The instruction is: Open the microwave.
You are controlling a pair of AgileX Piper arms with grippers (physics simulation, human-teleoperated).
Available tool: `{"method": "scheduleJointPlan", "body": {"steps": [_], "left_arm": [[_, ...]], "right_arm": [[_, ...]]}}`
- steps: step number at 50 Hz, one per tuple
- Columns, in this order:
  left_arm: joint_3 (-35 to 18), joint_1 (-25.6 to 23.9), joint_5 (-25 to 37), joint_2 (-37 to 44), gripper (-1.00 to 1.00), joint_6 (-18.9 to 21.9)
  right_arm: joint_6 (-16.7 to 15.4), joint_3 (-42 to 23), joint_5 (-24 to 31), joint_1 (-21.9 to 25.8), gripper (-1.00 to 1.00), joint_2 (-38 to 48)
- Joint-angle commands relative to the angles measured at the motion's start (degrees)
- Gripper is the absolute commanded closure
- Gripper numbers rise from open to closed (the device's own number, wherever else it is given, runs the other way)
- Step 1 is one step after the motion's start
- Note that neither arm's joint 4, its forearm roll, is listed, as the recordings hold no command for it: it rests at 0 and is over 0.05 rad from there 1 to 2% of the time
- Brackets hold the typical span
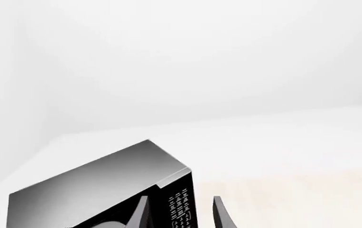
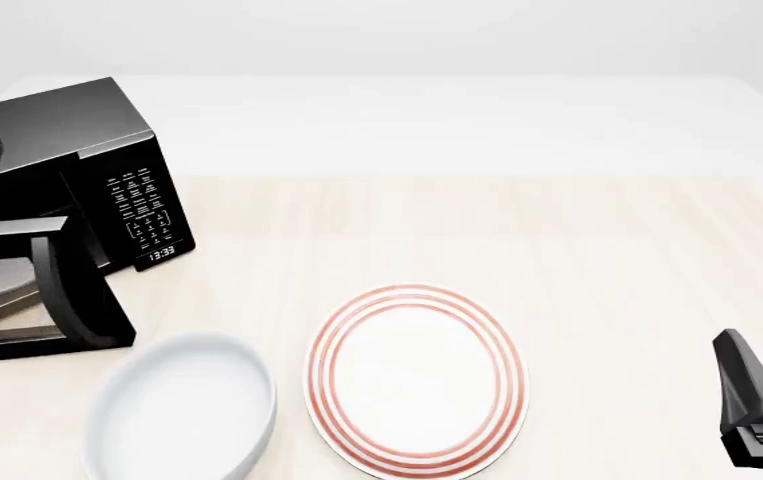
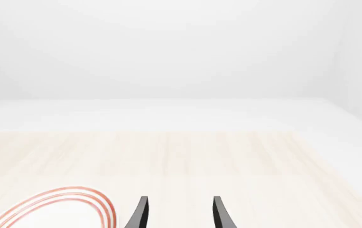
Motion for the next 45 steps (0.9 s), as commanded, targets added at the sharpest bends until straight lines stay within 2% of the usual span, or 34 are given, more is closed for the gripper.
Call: {"method": "scheduleJointPlan", "body": {"steps": [1, 2, 8, 11, 13, 17, 21, 23, 35, 45], "left_arm": [[-6.8, -1.1, 3.4, 6.4, -1.00, -0.2], [-7.4, -1.1, 4.0, 7.0, -1.00, -2.1], [-9.0, -1.5, 5.3, 8.7, -1.00, -3.0], [-11.2, -2.1, 6.7, 10.2, -1.00, -5.5], [-12.7, -3.1, 7.6, 10.7, -1.00, -3.8], [-15.2, -3.9, 9.4, 12.4, -1.00, -3.4], [-16.8, -3.9, 11.1, 14.2, -1.00, -5.1], [-17.6, -4.4, 11.6, 14.9, -1.00, -3.8], [-23.3, -5.9, 17.1, 21.8, -1.00, -2.0], [-25.3, -6.2, 19.8, 24.5, -1.00, -1.3]], "right_arm": [[0.0, 0.0, 0.0, 0.0, -1.00, 0.0], [0.0, 0.0, 0.0, 0.0, -1.00, 0.0], [0.0, 0.0, 0.0, 0.0, -1.00, 0.0], [0.0, 0.0, 0.0, 0.0, -1.00, 0.0], [0.0, 0.0, 0.0, 0.0, -1.00, 0.0], [0.0, 0.0, 0.0, 0.0, -1.00, 0.0], [0.0, 0.0, 0.0, 0.0, -1.00, 0.0], [0.0, 0.0, 0.0, 0.0, -1.00, 0.0], [0.0, 0.0, 0.0, 0.0, -1.00, 0.0], [0.0, 0.0, 0.0, 0.0, -1.00, 0.0]]}}
